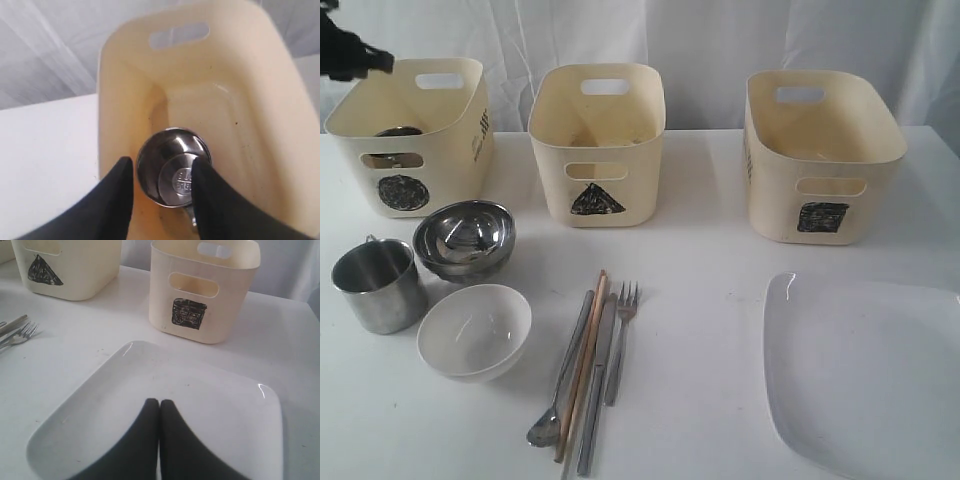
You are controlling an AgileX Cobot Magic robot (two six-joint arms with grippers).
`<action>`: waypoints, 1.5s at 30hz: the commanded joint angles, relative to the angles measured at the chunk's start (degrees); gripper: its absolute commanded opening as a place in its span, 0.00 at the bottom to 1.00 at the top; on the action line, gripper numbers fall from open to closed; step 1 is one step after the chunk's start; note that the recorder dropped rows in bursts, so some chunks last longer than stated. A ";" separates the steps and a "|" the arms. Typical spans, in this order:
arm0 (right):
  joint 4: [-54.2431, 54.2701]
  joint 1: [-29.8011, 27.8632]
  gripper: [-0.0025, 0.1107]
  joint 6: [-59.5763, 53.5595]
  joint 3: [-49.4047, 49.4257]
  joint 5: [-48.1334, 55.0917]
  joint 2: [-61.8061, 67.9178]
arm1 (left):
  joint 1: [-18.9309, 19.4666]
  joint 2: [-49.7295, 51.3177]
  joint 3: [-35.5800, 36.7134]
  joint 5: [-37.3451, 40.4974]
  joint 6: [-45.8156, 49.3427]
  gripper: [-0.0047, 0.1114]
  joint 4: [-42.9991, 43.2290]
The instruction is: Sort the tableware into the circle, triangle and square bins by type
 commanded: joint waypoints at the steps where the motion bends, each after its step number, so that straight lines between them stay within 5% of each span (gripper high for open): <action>1: -0.43 -0.05 0.02 0.14 0.12 -0.74 -0.30 | 0.02 -8.12 -1.54 15.65 -0.58 0.42 -4.01; 8: -0.43 -0.05 0.02 0.14 0.12 -0.74 -0.30 | 0.02 -9.69 1.09 47.99 1.34 0.42 -14.50; 11: -0.43 -0.05 0.02 0.14 0.12 -0.74 -0.30 | -0.33 -9.46 8.59 50.89 6.62 0.42 -22.32; 15: -0.43 -0.05 0.02 0.14 0.12 -0.74 -0.30 | -7.92 -9.46 24.54 40.40 4.98 0.42 -22.99; 20: -0.43 -0.05 0.02 0.14 0.12 -0.74 -0.30 | -12.57 -9.46 31.96 28.48 -0.56 0.42 -19.50; 26: -0.43 -0.05 0.02 0.14 0.12 -0.74 -0.30 | -12.60 -9.46 36.97 20.75 -6.77 0.42 -14.62; 45: -0.43 -0.05 0.02 0.14 0.12 -0.74 -0.30 | -12.60 -11.53 40.01 18.10 -5.82 0.40 -17.71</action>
